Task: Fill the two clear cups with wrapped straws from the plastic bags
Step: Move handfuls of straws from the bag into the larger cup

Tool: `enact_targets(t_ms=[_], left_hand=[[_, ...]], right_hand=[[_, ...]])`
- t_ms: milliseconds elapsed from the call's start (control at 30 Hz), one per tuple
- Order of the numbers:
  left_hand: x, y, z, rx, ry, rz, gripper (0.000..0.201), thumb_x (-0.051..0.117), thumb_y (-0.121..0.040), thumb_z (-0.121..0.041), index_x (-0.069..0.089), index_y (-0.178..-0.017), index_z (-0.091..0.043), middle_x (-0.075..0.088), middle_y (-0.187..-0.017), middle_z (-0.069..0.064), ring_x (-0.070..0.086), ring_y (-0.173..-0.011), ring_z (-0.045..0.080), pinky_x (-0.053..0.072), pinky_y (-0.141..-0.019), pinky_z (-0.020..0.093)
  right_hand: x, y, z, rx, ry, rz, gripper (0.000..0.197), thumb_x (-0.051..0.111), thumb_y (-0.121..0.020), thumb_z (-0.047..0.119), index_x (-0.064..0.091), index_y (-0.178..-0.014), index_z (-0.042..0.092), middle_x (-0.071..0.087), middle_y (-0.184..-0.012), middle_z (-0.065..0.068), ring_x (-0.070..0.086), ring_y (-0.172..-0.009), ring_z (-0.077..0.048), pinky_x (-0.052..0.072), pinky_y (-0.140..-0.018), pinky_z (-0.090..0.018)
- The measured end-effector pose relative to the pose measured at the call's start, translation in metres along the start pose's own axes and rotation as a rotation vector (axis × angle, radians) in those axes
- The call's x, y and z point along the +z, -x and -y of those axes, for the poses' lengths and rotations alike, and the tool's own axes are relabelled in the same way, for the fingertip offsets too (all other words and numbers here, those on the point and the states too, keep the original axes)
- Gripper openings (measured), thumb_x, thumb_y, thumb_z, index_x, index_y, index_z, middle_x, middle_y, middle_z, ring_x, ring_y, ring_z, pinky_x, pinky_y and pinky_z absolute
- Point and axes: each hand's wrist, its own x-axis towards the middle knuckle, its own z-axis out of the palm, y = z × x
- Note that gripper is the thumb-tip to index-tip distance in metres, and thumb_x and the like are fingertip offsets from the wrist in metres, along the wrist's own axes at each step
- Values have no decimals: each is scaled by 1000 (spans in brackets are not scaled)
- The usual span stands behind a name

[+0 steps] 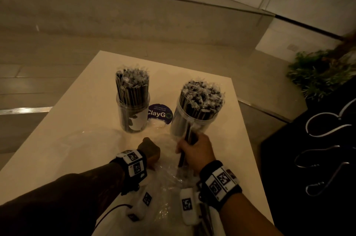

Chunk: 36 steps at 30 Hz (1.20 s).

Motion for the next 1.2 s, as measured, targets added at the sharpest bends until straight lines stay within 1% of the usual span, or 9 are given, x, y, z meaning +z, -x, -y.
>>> enact_targets(t_ms=[167,333,433,533,667,800,1000,1100,1200], left_hand=[[-5,12,-13,32,51,68,64,69,-79,-31,36,-131,-17,45,-126,7,52,-107,25,52,-88,40],[-31,52,-64,714,131,122,66,71,-53,-45,51,-112,-21,56,-115,-1,54,-109,16,51,-89,41],[-23,69,-88,787,-18,219,36,76,-74,-28,59,-104,-16,67,-94,1,65,-83,16,56,-76,35],[-17,66,-93,782,-80,92,12,67,-85,-19,60,-90,-11,62,-77,7,53,-63,13,48,-67,34],[-15,62,-90,741,-213,47,34,68,-83,-22,58,-111,-6,63,-102,12,55,-89,18,44,-78,28],[-13,64,-101,768,-185,30,17,67,-82,-13,52,-76,-17,50,-67,-4,47,-70,15,39,-61,23],[-6,66,-103,851,-131,2,19,62,-86,-14,59,-102,-5,64,-89,14,56,-82,32,50,-75,37],[3,68,-103,1073,-128,17,31,60,-88,-14,57,-117,-6,65,-108,13,60,-101,25,51,-90,34],[0,62,-99,1076,-175,-101,51,70,-77,-27,54,-122,-10,61,-113,3,59,-102,19,51,-86,31]], right_hand=[[-35,9,72,-385,-207,-184,18,67,-89,18,59,-73,19,62,-59,-1,61,-58,-18,57,-70,-35],[-42,1,101,-435,-409,-191,24,63,-93,17,59,-69,21,59,-53,-1,56,-54,-24,53,-63,-38],[-25,6,103,-374,-389,-131,35,65,-91,20,66,-57,24,62,-57,-5,60,-57,-25,56,-65,-43],[-33,7,106,-399,-257,-221,13,63,-89,42,67,-96,31,70,-99,-3,67,-90,-20,57,-83,-45],[-63,0,109,-685,53,-343,57,25,-97,50,45,-139,18,51,-141,-2,50,-127,-15,40,-104,-26],[-59,2,103,-636,203,-178,66,24,-92,53,66,-119,10,68,-116,-7,62,-110,-16,48,-96,-27],[-63,5,93,-530,-255,-186,50,57,-84,48,57,-124,19,64,-120,-1,63,-110,-11,53,-91,-25],[-40,14,73,-425,-334,-97,6,73,-83,21,72,-86,26,73,-96,-10,70,-95,-21,57,-85,-37],[-35,10,76,-392,-445,-297,14,66,-89,12,66,-77,19,70,-68,-2,69,-67,-20,56,-71,-36]])
